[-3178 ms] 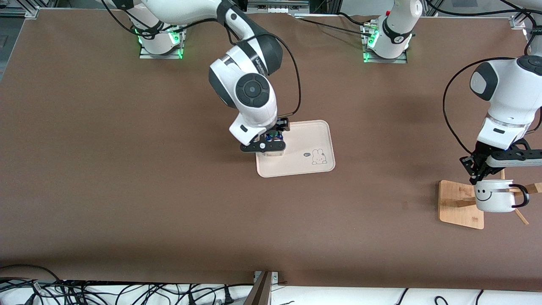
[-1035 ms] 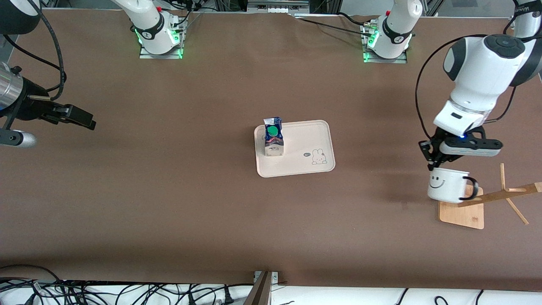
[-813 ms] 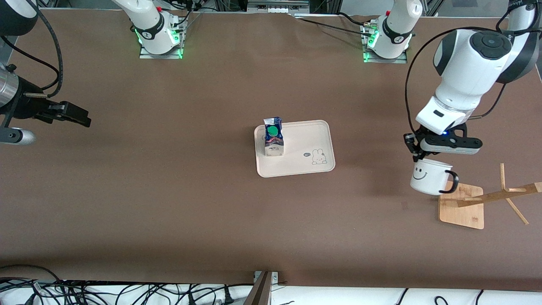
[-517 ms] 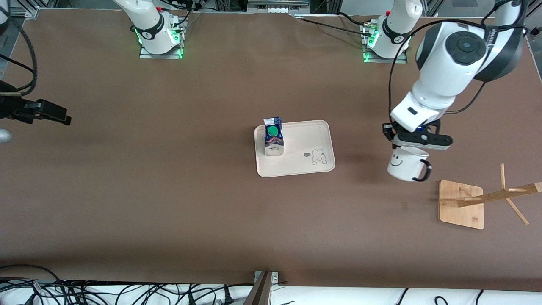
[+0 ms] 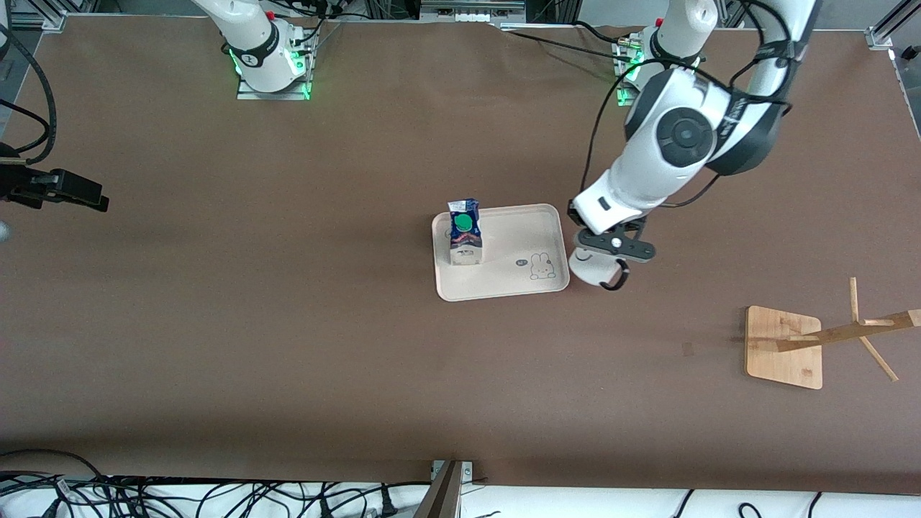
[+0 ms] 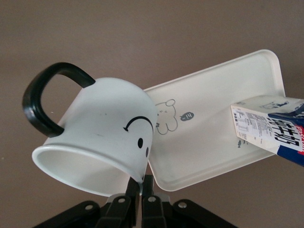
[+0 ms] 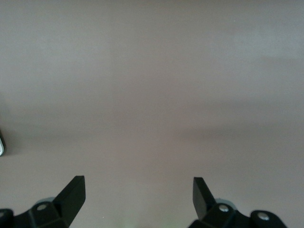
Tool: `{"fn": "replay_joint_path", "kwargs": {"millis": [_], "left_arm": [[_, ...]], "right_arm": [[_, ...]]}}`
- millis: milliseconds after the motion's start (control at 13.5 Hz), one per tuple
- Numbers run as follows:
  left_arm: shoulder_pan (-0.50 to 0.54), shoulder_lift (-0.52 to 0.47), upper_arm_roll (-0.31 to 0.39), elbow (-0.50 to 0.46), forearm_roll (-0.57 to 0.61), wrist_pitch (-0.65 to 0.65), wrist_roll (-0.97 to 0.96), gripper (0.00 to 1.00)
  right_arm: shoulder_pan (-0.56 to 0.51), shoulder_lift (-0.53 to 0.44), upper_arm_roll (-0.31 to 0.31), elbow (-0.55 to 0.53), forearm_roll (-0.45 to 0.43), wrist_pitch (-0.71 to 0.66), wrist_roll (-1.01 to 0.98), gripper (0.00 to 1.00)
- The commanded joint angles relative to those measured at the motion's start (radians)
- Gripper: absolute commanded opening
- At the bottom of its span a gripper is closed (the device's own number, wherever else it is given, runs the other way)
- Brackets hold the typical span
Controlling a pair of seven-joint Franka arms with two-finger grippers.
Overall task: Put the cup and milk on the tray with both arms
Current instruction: 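Carry the white mug with the left gripper onto the tray beside the carton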
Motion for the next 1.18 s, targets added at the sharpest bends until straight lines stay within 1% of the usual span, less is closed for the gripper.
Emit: {"fn": "replay_joint_path", "kwargs": {"millis": [0, 222, 370, 517, 591, 665, 813, 887, 1109], "left_arm": [[-0.058, 0.091, 0.01, 0.087, -0.017, -0.051, -0.005, 0.0], [-0.104, 0.176, 0.01, 0.182, -0.019, -0.154, -0.005, 0.0], [-0.112, 0.197, 0.01, 0.194, -0.025, -0.174, -0.008, 0.0], [-0.112, 0.217, 0.011, 0.194, -0.066, -0.183, -0.014, 0.0], [-0.117, 0.229, 0.011, 0.194, -0.071, -0.183, -0.026, 0.0], [-0.126, 0.239, 0.011, 0.196, -0.071, -0.182, -0.057, 0.0], [-0.14, 0.256, 0.011, 0.196, -0.071, -0.182, -0.105, 0.0], [-0.143, 0.263, 0.013, 0.196, -0.068, -0.18, -0.105, 0.0], [-0.149, 0.276, 0.018, 0.196, -0.065, -0.177, -0.105, 0.0]], "right_arm": [[0.0, -0.028, 0.009, -0.025, -0.019, -0.009, -0.028, 1.0], [0.002, -0.025, 0.009, -0.023, -0.052, -0.009, -0.088, 1.0], [0.008, -0.025, 0.009, -0.023, -0.054, -0.008, -0.087, 1.0], [0.006, -0.032, 0.011, -0.032, -0.048, 0.006, -0.081, 1.0], [0.006, -0.04, 0.014, -0.047, -0.048, 0.035, -0.081, 1.0], [0.005, -0.057, 0.014, -0.081, -0.048, 0.058, -0.081, 1.0], [0.003, -0.136, 0.014, -0.203, -0.045, 0.119, -0.078, 1.0], [0.003, -0.164, 0.014, -0.247, -0.045, 0.141, -0.078, 1.0], [0.0, -0.177, 0.014, -0.267, -0.045, 0.142, -0.078, 1.0]]}}
